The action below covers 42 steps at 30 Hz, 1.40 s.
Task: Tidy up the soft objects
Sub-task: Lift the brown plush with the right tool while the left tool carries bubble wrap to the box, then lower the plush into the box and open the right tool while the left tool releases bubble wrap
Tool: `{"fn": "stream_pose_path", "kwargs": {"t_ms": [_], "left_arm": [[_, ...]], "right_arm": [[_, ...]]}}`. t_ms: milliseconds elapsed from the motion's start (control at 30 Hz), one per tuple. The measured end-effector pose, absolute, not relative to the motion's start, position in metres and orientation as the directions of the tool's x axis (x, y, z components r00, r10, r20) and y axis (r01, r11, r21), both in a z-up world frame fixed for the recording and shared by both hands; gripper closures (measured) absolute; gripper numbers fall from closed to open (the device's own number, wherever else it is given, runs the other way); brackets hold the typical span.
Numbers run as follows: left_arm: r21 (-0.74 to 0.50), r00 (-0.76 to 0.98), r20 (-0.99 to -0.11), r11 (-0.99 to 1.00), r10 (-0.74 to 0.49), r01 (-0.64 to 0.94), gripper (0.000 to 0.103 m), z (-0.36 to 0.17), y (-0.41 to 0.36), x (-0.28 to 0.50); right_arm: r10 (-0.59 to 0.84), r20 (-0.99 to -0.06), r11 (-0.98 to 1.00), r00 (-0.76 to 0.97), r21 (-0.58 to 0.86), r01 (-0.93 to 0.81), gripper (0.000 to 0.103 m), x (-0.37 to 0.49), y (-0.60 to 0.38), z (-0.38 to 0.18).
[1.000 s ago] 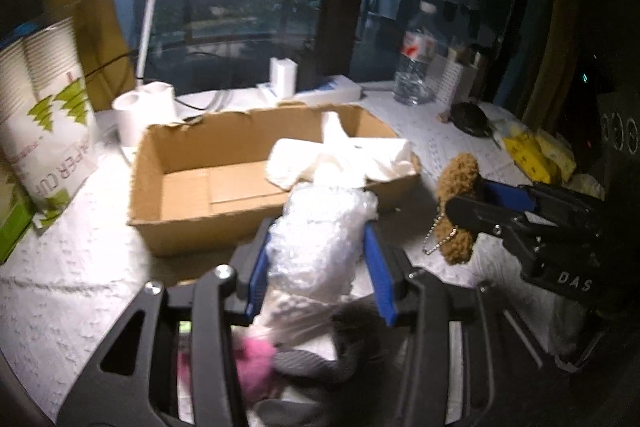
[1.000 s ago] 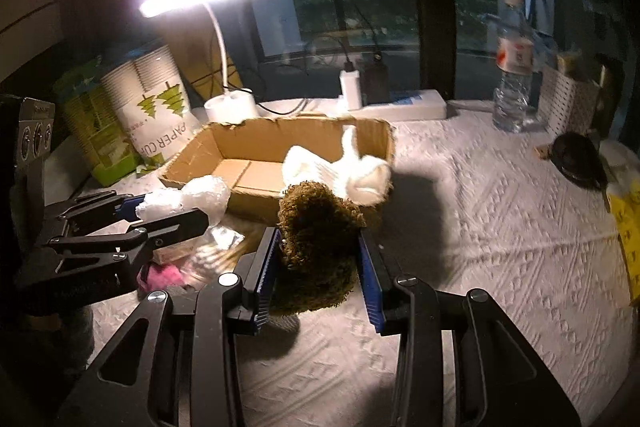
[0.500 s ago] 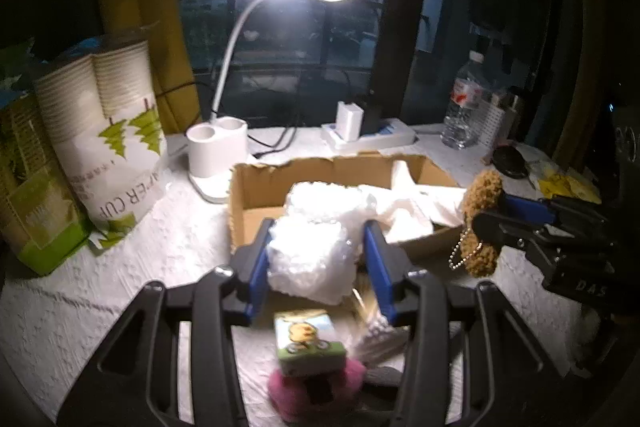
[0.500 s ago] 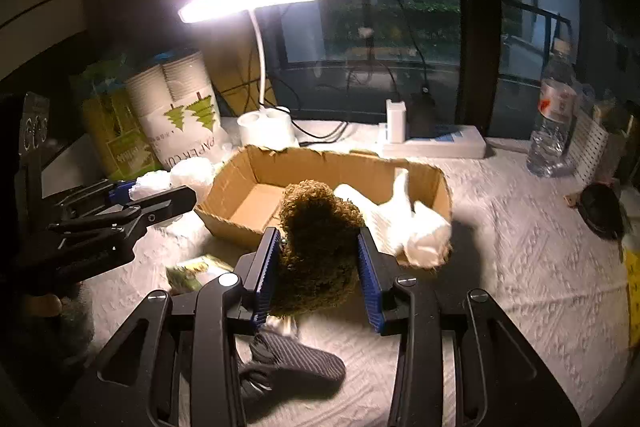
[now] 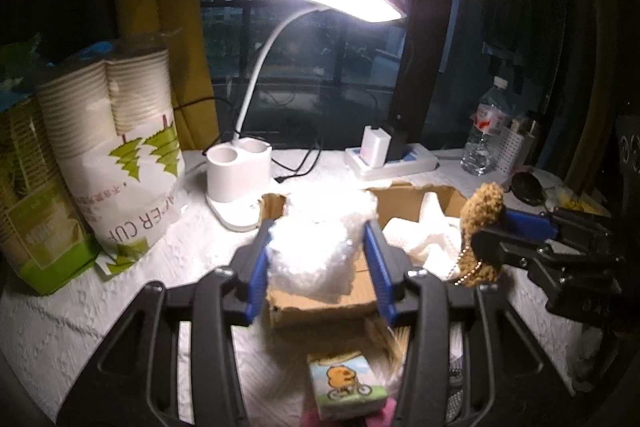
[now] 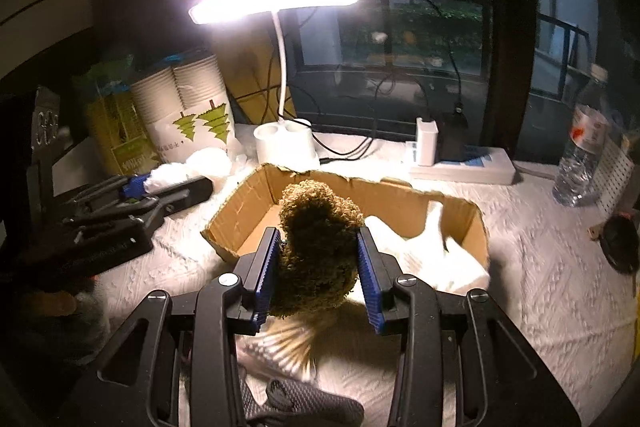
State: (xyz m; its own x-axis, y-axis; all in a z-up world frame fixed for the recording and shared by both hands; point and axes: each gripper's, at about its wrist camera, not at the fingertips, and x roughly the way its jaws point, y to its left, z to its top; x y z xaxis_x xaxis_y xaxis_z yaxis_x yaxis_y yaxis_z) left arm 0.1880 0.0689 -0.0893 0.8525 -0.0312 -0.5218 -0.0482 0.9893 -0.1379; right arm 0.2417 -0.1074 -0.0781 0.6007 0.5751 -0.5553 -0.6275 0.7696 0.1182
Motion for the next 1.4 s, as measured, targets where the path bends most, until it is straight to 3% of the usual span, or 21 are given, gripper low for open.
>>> {"fn": "stream_pose_path", "kwargs": {"t_ms": [467, 733, 800, 867, 933, 1200, 1400], "left_arm": [[-0.118, 0.773, -0.634, 0.988, 0.005, -0.103, 0.057, -0.127, 0.070, 0.230], [-0.121, 0.741, -0.671, 0.986, 0.007, -0.118, 0.050, -0.134, 0.069, 0.235], [-0.123, 0.736, -0.677, 0.986, 0.002, -0.116, 0.048, -0.133, 0.068, 0.234], [-0.140, 0.742, -0.671, 0.984, -0.014, -0.108, 0.034, -0.131, 0.069, 0.232], [-0.138, 0.746, -0.666, 0.983, -0.004, -0.118, 0.031, -0.129, 0.071, 0.229], [-0.151, 0.765, -0.643, 0.975, 0.030, -0.164, 0.031, -0.126, 0.091, 0.217], [-0.149, 0.718, -0.694, 0.968, 0.044, -0.204, 0.031, -0.152, 0.110, 0.229]], "right_arm": [[0.586, -0.576, 0.763, 0.570, 0.153, -0.629, 0.063, 0.279, -0.087, -0.093], [0.583, -0.617, 0.761, 0.528, 0.187, -0.621, 0.063, 0.299, -0.075, -0.116], [0.584, -0.627, 0.761, 0.516, 0.200, -0.618, 0.063, 0.302, -0.073, -0.121], [0.580, -0.636, 0.762, 0.509, 0.202, -0.615, 0.063, 0.304, -0.071, -0.125], [0.579, -0.642, 0.761, 0.502, 0.207, -0.615, 0.063, 0.305, -0.070, -0.128], [0.562, -0.686, 0.756, 0.461, 0.201, -0.622, 0.063, 0.308, -0.055, -0.140], [0.556, -0.703, 0.747, 0.443, 0.189, -0.638, 0.062, 0.308, -0.042, -0.141]]}}
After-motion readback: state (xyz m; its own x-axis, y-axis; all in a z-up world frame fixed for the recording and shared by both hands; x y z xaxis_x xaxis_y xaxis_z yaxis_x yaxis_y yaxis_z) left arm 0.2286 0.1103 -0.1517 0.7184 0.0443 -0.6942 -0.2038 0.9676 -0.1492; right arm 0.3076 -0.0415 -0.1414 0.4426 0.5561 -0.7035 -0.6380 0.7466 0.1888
